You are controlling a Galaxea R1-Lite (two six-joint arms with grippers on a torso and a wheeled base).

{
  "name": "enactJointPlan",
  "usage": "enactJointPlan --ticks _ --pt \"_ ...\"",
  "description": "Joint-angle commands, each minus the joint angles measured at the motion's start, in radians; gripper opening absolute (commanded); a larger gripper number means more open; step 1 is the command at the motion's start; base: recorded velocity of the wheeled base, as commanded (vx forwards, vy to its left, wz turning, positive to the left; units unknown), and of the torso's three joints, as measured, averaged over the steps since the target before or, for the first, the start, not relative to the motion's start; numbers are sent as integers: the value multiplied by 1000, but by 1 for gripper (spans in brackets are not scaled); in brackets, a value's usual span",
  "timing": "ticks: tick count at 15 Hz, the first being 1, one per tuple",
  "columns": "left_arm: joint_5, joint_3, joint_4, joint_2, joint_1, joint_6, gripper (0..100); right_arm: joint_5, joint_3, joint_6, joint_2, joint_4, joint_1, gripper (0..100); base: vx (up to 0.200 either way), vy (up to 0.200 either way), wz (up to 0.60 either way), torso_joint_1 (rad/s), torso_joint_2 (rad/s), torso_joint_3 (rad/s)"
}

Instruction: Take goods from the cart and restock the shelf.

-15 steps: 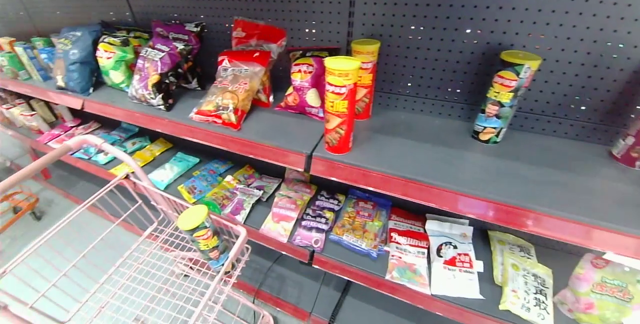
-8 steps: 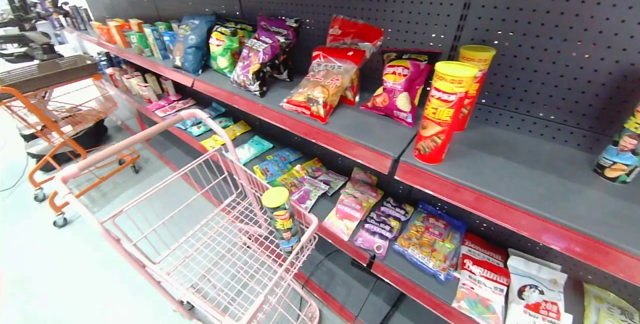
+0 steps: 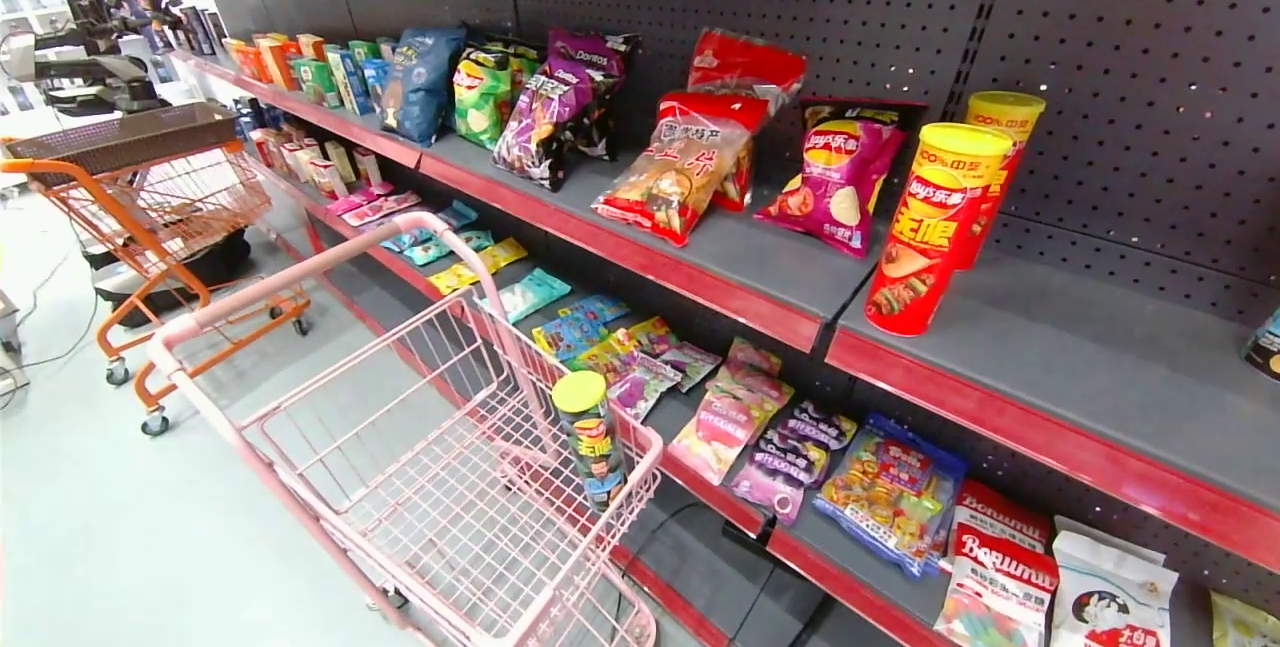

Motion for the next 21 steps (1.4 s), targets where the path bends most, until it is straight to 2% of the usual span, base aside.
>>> enactJointPlan --ticks 1,7,15,21 --pt "-1 0 1 1 0 0 100 0 0 0 -1 0 0 100 0 0 0 -119 325 178" --pt "-2 0 1 1 0 0 100 -2 0 2 -1 0 0 100 0 0 0 -154 398 242" --pt "-4 0 1 1 -1 1 100 -2 0 2 -1 0 0 100 0 0 0 -192 535 344" --pt "-7 0 -2 1 0 9 100 -2 2 2 -1 0 0 100 0 0 0 -35 121 81"
